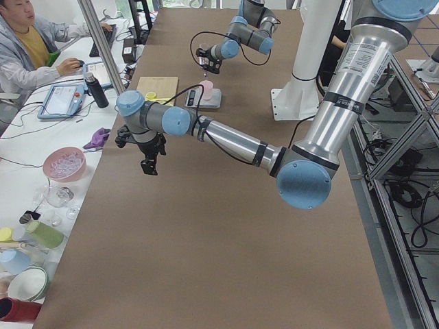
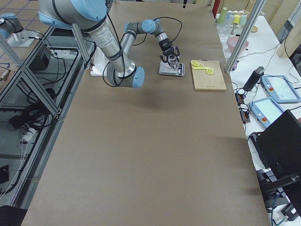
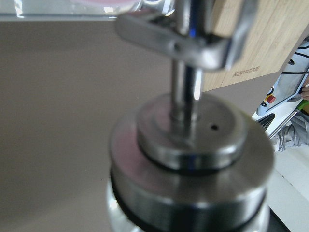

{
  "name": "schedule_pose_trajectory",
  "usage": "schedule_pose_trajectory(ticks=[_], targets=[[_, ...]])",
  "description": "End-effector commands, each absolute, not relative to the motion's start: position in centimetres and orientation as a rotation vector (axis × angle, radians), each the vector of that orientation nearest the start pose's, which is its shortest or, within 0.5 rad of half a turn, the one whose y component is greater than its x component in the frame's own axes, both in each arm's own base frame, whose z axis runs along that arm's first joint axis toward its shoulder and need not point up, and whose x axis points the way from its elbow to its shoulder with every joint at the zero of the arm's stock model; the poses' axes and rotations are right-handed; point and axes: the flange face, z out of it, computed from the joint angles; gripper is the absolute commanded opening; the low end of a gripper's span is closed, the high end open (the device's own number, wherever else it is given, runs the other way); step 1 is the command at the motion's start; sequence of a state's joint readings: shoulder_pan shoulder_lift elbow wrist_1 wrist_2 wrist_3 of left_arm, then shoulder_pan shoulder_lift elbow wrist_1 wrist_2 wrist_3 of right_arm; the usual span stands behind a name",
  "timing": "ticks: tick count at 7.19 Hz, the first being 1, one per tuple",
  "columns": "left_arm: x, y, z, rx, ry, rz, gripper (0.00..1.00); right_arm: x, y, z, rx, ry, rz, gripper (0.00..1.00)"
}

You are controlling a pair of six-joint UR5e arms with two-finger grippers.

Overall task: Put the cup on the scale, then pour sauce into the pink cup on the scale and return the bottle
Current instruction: 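Tilt the dispenser spout into the pink cup with the right gripper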

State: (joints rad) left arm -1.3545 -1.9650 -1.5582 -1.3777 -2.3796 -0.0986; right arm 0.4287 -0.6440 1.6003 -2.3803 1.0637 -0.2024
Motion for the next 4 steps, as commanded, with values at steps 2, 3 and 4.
schedule_pose_trajectory(ticks=[2, 3, 4], targets=[[7.7, -63.6, 45.2, 0.058, 0.828, 0.190, 0.98, -52.5, -43.0, 20.3, 0.523, 0.219, -1.039, 0.00], [7.7, -63.6, 45.2, 0.057, 0.826, 0.188, 0.98, -50.3, -41.5, 21.6, 0.582, 0.102, -1.022, 0.00], [7.7, -63.6, 45.3, 0.056, 0.826, 0.188, 0.98, -48.5, -41.8, 20.7, 0.633, 0.006, -0.985, 0.00]])
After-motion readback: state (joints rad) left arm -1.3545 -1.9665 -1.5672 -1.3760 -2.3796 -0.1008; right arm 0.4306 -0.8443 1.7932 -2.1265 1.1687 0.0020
